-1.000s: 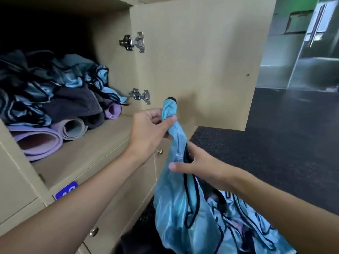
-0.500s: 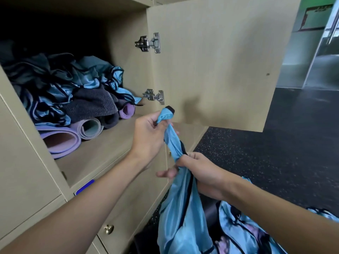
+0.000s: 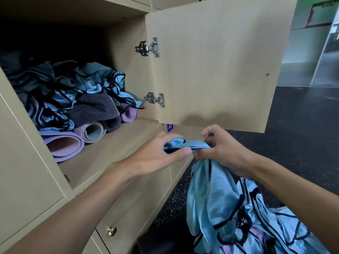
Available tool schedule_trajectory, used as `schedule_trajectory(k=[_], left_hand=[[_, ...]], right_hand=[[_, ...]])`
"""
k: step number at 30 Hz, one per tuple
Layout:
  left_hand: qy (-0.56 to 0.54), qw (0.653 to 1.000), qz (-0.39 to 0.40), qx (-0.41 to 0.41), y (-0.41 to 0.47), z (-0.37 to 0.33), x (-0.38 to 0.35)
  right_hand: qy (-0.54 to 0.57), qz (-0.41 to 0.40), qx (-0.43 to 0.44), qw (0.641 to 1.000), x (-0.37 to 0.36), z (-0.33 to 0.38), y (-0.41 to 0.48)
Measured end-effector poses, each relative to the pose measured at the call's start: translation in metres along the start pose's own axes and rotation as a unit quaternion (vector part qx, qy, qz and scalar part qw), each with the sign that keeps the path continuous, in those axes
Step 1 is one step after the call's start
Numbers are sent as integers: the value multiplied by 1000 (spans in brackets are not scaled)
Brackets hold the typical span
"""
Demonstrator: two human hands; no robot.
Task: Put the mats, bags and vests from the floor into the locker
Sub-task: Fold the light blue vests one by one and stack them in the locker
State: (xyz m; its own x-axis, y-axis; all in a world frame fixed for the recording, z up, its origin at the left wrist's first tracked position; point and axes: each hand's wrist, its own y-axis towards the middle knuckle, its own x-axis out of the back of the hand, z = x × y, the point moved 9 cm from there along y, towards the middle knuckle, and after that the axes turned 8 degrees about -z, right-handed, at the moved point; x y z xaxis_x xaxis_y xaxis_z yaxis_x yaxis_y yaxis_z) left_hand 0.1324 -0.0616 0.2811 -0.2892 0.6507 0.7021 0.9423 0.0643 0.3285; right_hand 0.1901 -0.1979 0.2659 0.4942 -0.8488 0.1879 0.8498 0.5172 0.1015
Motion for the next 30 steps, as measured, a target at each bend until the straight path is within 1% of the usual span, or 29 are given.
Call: schedule_trajectory(k=[1,3,6,9,12,15,18,19,20,22,24,27,28,30], left_hand=[[-38,999,19,-3,-1,-5,-8],[-115,993,12,6,-1,-15,-15],[-129,991,-25,13,2,-29,-19],[-127,990,-64,24,5,-34,-16],[-103,988,-113,6,7,-36,-2],[-122,975,-187,0,7,-33,19],[-77,955,-286,-17,4,-29,45],[-71,950,-303,-11,3,-26,48],[-96,946,-309,7,2,-24,46],[-166,937,-303,49,0,-24,36],[-229,929,-285,63,2,-31,23],[-320,926,-192,60,9,-42,2],[-330,929,-159,56,9,-45,-3],[-306,945,-109,34,6,-53,-12]], right_hand=[[1,-15,17,1000,2,6,0],[-12,-42,52,998,2,13,-1],[-27,-63,94,993,1,19,-5],[-30,-63,116,991,5,26,-8],[-28,-35,83,996,5,19,-11],[-80,-2,37,996,6,5,-13],[-85,11,34,996,10,3,-16],[-72,8,37,997,11,3,-17],[-60,2,47,997,10,5,-18],[-57,-25,98,993,6,13,-21],[-79,-56,159,982,-1,21,-25],[-85,-73,199,974,-8,28,-30],[-82,-84,208,971,-6,32,-32],[-95,-117,226,962,1,37,-32]])
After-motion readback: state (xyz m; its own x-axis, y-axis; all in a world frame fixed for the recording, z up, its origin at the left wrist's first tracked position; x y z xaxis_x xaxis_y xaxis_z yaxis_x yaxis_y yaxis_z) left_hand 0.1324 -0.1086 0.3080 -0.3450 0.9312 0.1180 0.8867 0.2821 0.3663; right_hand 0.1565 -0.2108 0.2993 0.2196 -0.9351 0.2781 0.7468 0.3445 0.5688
